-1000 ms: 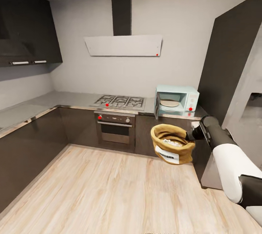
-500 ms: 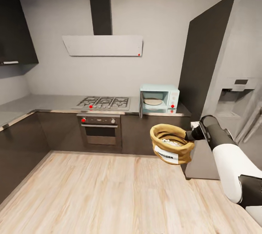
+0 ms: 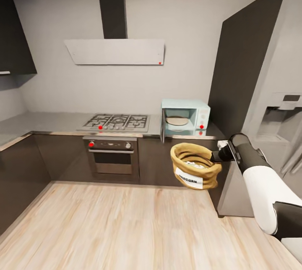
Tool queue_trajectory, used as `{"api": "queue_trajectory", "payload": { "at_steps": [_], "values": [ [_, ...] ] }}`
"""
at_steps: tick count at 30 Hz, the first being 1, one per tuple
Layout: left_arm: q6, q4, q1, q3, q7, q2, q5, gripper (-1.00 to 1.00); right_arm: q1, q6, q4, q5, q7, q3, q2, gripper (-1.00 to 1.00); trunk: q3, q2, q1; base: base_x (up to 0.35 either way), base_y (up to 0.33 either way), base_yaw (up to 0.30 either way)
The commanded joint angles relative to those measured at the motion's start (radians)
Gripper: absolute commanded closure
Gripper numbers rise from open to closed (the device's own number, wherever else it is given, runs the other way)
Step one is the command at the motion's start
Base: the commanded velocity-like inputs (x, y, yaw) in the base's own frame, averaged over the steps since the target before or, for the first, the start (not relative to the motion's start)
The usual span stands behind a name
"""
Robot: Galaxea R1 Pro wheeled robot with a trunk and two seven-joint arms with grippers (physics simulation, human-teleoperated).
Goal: In the kitchen, take the popcorn bag from the countertop, put it into the microwave, and heat it until the popcorn is cooked so the cooked popcorn ends up inside the bag.
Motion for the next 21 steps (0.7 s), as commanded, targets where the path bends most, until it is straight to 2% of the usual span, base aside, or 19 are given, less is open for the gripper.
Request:
{"api": "queue_trajectory", "payload": {
  "at_steps": [1, 7, 15, 21],
  "values": [
    [-0.002, 0.0, 0.0, 0.0, 0.001, 0.0, 0.003, -1.0, -0.001, 0.002, -0.001, 0.008, 0.011, -0.004, 0.0, 1.0, -0.002, -0.002, 0.001, 0.324, 0.0, 0.0],
    [-0.01, 0.0, 0.0, 0.0, 0.001, 0.0, 0.0, -1.0, -0.001, 0.002, -0.009, -0.041, 0.015, -0.006, -0.002, 1.0, -0.002, -0.002, 0.001, 0.324, 0.0, 0.0],
    [-0.013, 0.0, 0.0, 0.003, 0.002, 0.0, 0.004, -1.0, -0.001, 0.002, -0.017, -0.041, 0.007, -0.005, -0.014, 1.0, -0.002, -0.002, 0.001, 0.324, 0.0, 0.0],
    [-0.013, 0.0, 0.0, 0.003, 0.002, 0.0, 0.005, -1.0, -0.001, 0.002, -0.018, -0.04, 0.0, -0.03, -0.025, 1.0, -0.002, -0.002, 0.001, 0.324, 0.0, 0.0]
  ]
}}
